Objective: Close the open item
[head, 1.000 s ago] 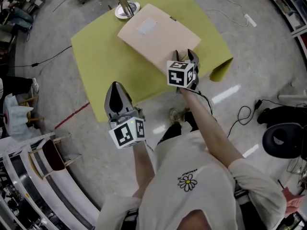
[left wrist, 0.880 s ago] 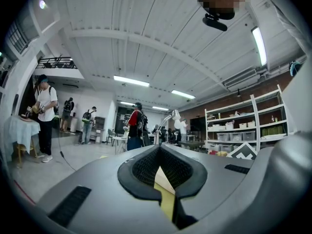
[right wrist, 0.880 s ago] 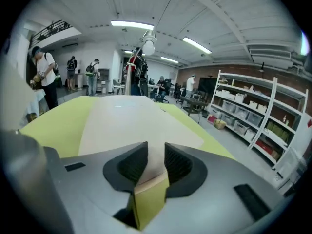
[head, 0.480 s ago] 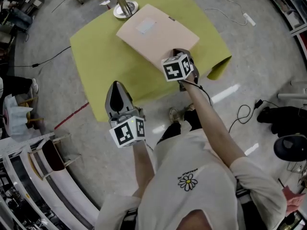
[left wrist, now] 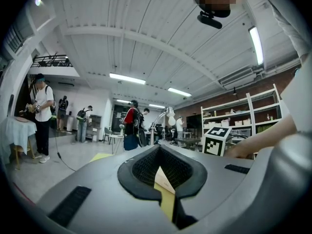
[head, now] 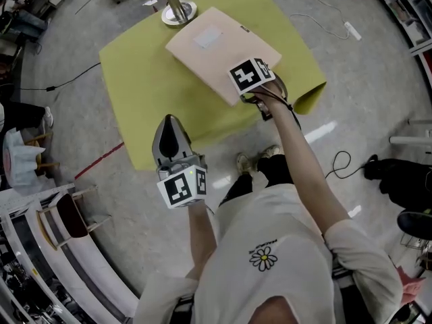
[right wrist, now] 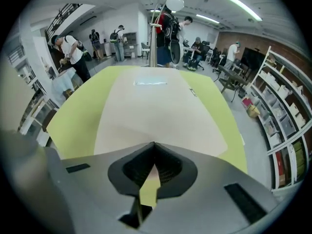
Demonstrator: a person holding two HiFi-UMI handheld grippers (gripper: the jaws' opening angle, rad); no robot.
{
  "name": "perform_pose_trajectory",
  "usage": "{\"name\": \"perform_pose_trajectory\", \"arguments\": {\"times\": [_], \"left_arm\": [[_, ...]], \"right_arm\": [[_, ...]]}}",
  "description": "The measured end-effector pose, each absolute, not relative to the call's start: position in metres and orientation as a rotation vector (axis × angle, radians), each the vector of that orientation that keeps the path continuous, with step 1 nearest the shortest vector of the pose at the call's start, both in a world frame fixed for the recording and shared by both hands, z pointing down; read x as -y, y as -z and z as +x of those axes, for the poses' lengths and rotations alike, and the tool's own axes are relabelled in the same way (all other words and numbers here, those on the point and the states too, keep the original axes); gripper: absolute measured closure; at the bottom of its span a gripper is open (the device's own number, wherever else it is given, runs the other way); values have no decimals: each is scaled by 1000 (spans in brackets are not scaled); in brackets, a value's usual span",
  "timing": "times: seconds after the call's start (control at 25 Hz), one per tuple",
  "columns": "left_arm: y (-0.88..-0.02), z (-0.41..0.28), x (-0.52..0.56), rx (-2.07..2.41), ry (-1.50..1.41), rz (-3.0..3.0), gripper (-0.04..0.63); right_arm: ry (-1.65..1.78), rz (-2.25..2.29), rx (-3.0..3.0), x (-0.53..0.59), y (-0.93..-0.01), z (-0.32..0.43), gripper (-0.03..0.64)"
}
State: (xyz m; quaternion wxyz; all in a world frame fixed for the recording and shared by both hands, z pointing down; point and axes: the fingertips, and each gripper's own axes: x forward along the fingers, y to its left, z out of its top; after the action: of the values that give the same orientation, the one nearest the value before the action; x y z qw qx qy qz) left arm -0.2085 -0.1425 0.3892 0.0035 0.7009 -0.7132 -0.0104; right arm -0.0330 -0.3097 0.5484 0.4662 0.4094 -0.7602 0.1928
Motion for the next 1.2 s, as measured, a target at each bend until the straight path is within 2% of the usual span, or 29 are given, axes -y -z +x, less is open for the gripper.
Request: {"name": "perform_pose_trajectory", "arguments": {"times": [0.24, 0.4, 0.56, 0.88, 1.2], "left_arm": [[-384, -205, 148, 2238, 56, 2189, 581], [-378, -192, 188, 2223, 44, 2259, 581], [-427, -164, 238, 2069, -140, 2278, 581], [-489, -114, 282, 1818, -316, 2249, 581], [-478, -108, 290, 1838, -227, 2249, 581]], "right_arm": [[-571, 1052, 1952, 303, -543, -27, 605], [-585, 1038, 1945, 303, -546, -22, 604], [-631, 1032, 1970, 304, -549, -24, 604], [-633, 972, 2026, 304, -549, -25, 604], [-573, 985, 2163, 348, -491, -24, 606]]}}
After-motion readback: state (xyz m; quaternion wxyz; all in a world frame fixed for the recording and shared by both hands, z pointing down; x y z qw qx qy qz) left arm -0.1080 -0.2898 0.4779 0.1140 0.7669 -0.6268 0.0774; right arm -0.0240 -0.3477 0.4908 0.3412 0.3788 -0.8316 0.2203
